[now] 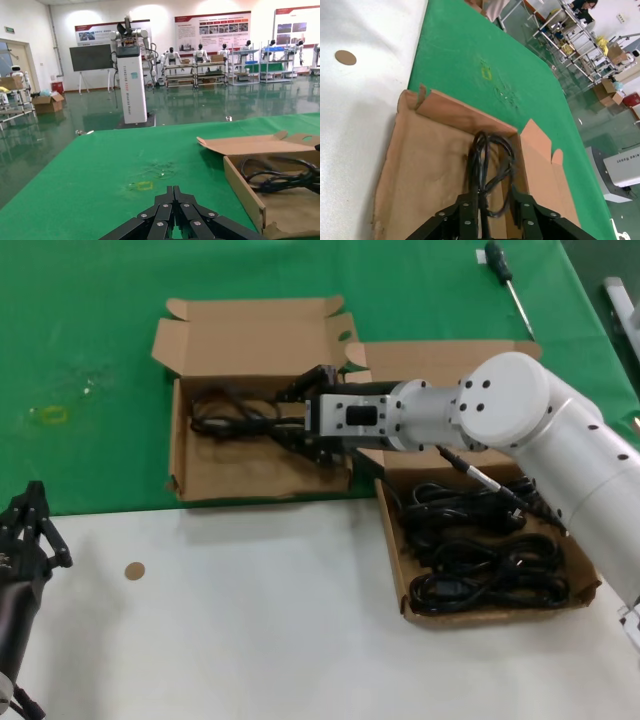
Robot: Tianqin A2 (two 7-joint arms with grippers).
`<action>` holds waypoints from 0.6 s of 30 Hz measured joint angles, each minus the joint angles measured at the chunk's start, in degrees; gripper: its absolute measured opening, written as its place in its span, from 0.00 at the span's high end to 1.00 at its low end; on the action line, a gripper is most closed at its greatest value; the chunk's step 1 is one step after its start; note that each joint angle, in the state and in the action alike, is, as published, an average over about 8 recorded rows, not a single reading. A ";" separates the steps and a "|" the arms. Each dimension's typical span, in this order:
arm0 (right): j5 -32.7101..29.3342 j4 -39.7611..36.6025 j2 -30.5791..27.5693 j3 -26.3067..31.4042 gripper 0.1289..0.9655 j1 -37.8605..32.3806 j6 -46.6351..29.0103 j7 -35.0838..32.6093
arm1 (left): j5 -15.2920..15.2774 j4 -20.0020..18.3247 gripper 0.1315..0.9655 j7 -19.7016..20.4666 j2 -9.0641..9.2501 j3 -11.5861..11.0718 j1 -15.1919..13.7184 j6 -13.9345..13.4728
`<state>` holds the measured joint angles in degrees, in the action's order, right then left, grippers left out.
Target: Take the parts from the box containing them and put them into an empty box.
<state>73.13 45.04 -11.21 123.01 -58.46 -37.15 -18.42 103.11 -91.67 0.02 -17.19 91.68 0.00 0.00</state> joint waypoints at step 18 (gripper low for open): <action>-2.12 7.62 -3.67 -0.43 0.64 1.49 -1.52 7.06 | 0.00 0.00 0.98 0.00 0.00 0.00 0.00 0.00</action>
<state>71.01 52.66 -14.88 122.59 -56.97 -38.67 -11.36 103.11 -91.67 0.02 -17.19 91.68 0.00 0.00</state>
